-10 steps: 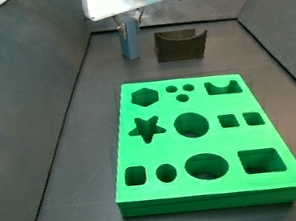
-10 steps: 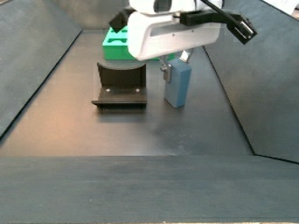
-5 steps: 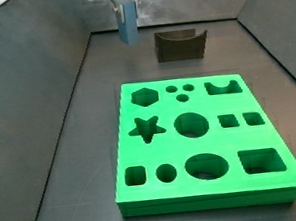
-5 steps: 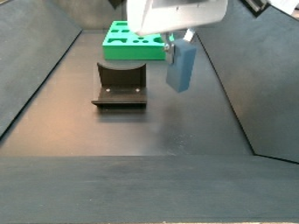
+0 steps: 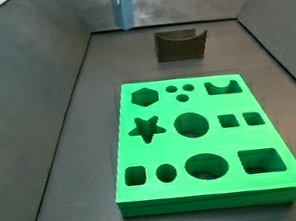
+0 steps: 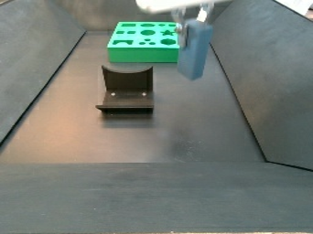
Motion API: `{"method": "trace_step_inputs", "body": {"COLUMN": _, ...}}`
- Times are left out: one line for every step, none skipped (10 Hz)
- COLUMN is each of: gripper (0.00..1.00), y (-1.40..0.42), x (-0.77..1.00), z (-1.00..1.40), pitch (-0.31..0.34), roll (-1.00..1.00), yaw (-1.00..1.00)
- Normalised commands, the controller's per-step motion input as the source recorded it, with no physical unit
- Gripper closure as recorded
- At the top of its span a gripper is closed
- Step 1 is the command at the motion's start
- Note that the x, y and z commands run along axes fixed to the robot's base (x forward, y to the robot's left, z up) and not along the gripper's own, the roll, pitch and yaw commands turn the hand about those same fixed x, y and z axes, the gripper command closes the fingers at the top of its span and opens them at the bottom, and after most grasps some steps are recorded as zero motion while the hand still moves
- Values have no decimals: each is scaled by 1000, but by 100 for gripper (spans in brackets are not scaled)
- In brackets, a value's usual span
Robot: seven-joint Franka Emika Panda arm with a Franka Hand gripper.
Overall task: Pick up the rectangle object. Move up. Move to above the board. Insert the rectangle object.
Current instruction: Move to above the board.
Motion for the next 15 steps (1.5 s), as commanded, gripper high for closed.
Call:
{"method": "trace_step_inputs", "body": {"gripper": 100, "y": -71, "x": -88, "z": 1000, "pitch": 14, "roll": 150, "yaw": 73}}
{"method": "trace_step_inputs", "body": {"gripper": 100, "y": -68, "x": -85, "z": 1000, "pitch": 18, "roll": 130, "yaw": 53}}
{"method": "trace_step_inputs", "body": {"gripper": 100, "y": -65, "x": -79, "z": 1000, "pitch": 24, "roll": 119, "yaw": 42}}
{"method": "trace_step_inputs", "body": {"gripper": 100, "y": -62, "x": -67, "z": 1000, "pitch": 38, "roll": 121, "yaw": 39}}
{"method": "trace_step_inputs", "body": {"gripper": 100, "y": -61, "x": -53, "z": 1000, "pitch": 52, "roll": 125, "yaw": 39}}
{"method": "trace_step_inputs", "body": {"gripper": 100, "y": -45, "x": -20, "z": 799, "pitch": 68, "roll": 123, "yaw": 40}}
{"method": "trace_step_inputs", "body": {"gripper": 100, "y": -35, "x": -6, "z": 630, "pitch": 77, "roll": 110, "yaw": 37}}
{"method": "trace_step_inputs", "body": {"gripper": 100, "y": -24, "x": -1, "z": 460, "pitch": 85, "roll": 97, "yaw": 35}}
{"method": "trace_step_inputs", "body": {"gripper": 100, "y": -18, "x": 5, "z": 292, "pitch": 81, "roll": 96, "yaw": 36}}
{"method": "trace_step_inputs", "body": {"gripper": 100, "y": -1000, "x": 124, "z": 204, "pitch": 90, "roll": -33, "yaw": -1000}}
{"method": "trace_step_inputs", "body": {"gripper": 100, "y": -1000, "x": 127, "z": 192, "pitch": 89, "roll": -35, "yaw": -1000}}
{"method": "trace_step_inputs", "body": {"gripper": 100, "y": -1000, "x": 129, "z": 205, "pitch": 110, "roll": -55, "yaw": -1000}}
{"method": "trace_step_inputs", "body": {"gripper": 100, "y": -1000, "x": 132, "z": 205, "pitch": 117, "roll": -71, "yaw": -1000}}
{"method": "trace_step_inputs", "body": {"gripper": 100, "y": -1000, "x": 138, "z": 203, "pitch": 146, "roll": -71, "yaw": -1000}}
{"method": "trace_step_inputs", "body": {"gripper": 100, "y": -1000, "x": 147, "z": 207, "pitch": 185, "roll": -77, "yaw": -1000}}
